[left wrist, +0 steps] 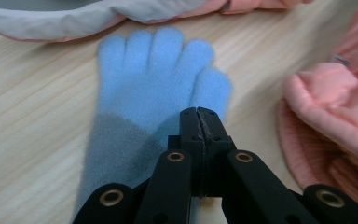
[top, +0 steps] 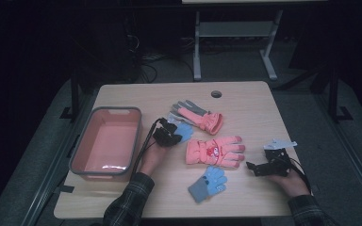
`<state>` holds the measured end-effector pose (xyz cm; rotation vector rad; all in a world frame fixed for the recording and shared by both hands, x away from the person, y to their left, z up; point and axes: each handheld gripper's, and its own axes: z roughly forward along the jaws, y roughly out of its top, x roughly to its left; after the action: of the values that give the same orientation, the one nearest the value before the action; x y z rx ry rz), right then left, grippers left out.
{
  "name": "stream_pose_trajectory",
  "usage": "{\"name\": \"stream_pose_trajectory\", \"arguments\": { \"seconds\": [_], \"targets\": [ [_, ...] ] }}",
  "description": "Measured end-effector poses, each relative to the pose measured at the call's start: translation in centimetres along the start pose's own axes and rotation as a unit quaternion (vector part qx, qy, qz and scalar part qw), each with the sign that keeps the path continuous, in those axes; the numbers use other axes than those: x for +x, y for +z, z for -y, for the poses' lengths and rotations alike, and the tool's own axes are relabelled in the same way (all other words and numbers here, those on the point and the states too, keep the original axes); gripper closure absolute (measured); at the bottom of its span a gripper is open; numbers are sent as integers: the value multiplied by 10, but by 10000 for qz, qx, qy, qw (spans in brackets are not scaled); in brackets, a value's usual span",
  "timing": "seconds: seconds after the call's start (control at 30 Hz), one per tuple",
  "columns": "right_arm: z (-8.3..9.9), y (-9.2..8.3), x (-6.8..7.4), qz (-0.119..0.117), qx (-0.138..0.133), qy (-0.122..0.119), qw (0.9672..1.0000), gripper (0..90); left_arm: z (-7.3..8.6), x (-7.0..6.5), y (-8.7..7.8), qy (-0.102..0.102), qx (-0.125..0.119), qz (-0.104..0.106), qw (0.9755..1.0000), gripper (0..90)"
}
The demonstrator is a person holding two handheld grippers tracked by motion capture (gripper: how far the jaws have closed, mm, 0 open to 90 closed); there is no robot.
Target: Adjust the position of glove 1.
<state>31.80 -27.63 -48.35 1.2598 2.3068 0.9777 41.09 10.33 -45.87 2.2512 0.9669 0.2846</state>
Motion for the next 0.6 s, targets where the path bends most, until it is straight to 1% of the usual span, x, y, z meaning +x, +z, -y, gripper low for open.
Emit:
{"name": "stream_pose_trajectory", "arguments": {
  "seconds": [0.03, 0.13, 0.17, 0.23, 0.27, 0.3, 0.33, 0.37, 0.47, 0.5, 0.57, 0.6],
  "targets": [
    [0, 0, 0, 0, -1, 0, 10000, 29, -1, 0, -1, 63, 6, 10, 10000, 885],
    [0, 0, 0, 1, 0, -5, 10000, 29, -4, 1, -4, 167, -72, -120, 9998, 823],
    [0, 0, 0, 0, -1, -5, 10000, 29, -6, 4, -5, 229, -84, -203, 9995, 803],
    [0, 0, 0, 0, 1, -6, 10000, 29, -8, 9, -5, 263, -72, -305, 9992, 751],
    [0, 0, 0, -1, -2, -3, 10000, 29, -9, 12, -6, 261, -102, -343, 9990, 739],
    [0, 0, 0, -1, -1, -1, 10000, 29, -10, 14, -7, 244, -110, -365, 9990, 703],
    [0, 0, 0, -1, -1, -1, 10000, 29, -10, 16, -7, 225, -124, -384, 9989, 703],
    [0, 0, 0, -1, -1, -1, 10000, 29, -11, 18, -7, 210, -132, -412, 9988, 684],
    [0, 0, 0, -1, -1, -4, 10000, 29, -9, 23, -4, 146, -28, -425, 9990, 635],
    [0, 0, 0, -1, -1, -4, 10000, 29, -8, 23, 0, 101, 104, -366, 9992, 632],
    [0, 0, 0, -2, 0, -4, 10000, 29, -6, 22, 1, 124, 137, -347, 9992, 631],
    [0, 0, 0, -1, 0, -6, 10000, 29, -4, 19, 0, 120, 132, -329, 9993, 631]
  ]
}}
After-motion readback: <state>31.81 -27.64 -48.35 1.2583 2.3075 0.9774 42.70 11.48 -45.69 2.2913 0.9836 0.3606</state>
